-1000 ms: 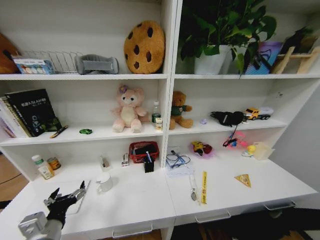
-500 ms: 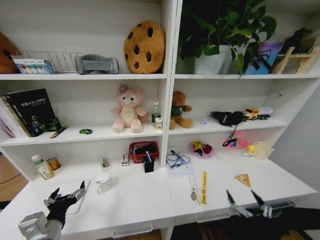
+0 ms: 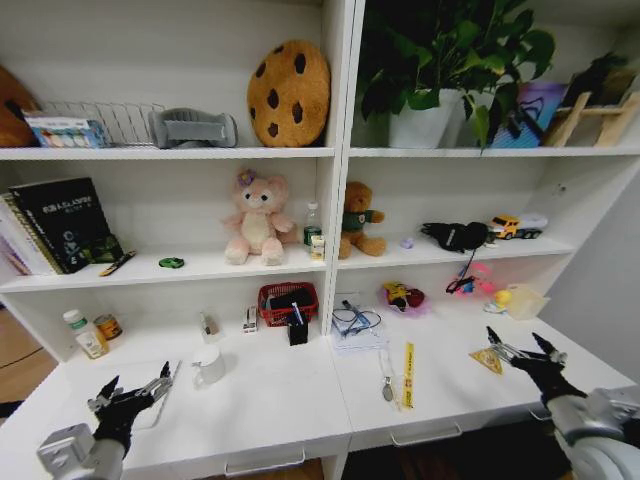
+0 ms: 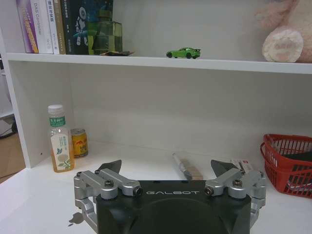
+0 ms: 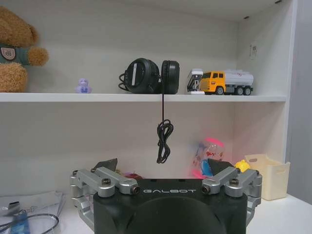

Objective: Organize the objects on the table.

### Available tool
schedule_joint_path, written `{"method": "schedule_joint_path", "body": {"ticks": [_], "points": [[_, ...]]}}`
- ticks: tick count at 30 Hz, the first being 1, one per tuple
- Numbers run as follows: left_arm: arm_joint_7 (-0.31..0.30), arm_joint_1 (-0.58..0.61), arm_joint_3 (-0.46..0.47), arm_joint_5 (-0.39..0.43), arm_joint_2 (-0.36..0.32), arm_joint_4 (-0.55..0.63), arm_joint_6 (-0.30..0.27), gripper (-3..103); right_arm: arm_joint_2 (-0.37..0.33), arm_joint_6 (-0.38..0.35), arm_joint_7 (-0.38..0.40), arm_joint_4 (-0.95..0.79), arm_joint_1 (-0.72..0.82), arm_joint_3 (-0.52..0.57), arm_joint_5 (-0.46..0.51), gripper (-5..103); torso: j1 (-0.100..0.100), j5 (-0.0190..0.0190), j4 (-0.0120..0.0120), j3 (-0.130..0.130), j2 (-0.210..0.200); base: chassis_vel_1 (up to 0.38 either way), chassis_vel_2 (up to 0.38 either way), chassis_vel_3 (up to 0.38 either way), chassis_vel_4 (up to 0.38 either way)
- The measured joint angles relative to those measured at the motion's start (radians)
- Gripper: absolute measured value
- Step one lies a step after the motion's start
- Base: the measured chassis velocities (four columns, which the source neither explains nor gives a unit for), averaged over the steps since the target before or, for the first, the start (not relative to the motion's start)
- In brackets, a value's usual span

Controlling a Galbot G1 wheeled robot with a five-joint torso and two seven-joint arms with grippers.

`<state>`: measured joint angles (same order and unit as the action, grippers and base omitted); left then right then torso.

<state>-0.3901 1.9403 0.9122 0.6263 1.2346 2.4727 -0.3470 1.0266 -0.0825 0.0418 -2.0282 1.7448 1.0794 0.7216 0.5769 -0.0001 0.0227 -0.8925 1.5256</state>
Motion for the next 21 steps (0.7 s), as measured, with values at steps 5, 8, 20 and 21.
{"method": "schedule_joint_path", "body": {"ticks": [5,8,20,21], "points": [[0.0,0.0,0.0,0.0,0.0,0.0,0.0,100,0.013,0.012,0.0,0.019,0.006,-0.021,-0.005,100,0.0,0.0,0.0,0.0,0.0,-0.006,-0.012,0.013,0.007],[0.0,0.0,0.0,0.0,0.0,0.0,0.0,100,0.013,0.021,0.001,0.032,0.006,-0.022,-0.005,100,0.0,-0.0002,0.0,0.0,0.0,-0.068,-0.071,0.071,0.07],[0.001,0.0,0.0,0.0,0.0,0.0,0.0,100,-0.013,0.063,0.04,0.143,-0.045,-0.088,-0.047,100,0.0,0.0011,0.0002,0.0,0.0,-0.17,-0.155,0.154,0.162],[0.001,0.0,0.0,0.0,0.0,0.0,0.0,100,-0.024,0.05,0.038,0.167,-0.066,-0.099,-0.054,100,0.0,0.0006,0.0,0.0,0.0,-0.012,-0.114,0.121,0.066]]}}
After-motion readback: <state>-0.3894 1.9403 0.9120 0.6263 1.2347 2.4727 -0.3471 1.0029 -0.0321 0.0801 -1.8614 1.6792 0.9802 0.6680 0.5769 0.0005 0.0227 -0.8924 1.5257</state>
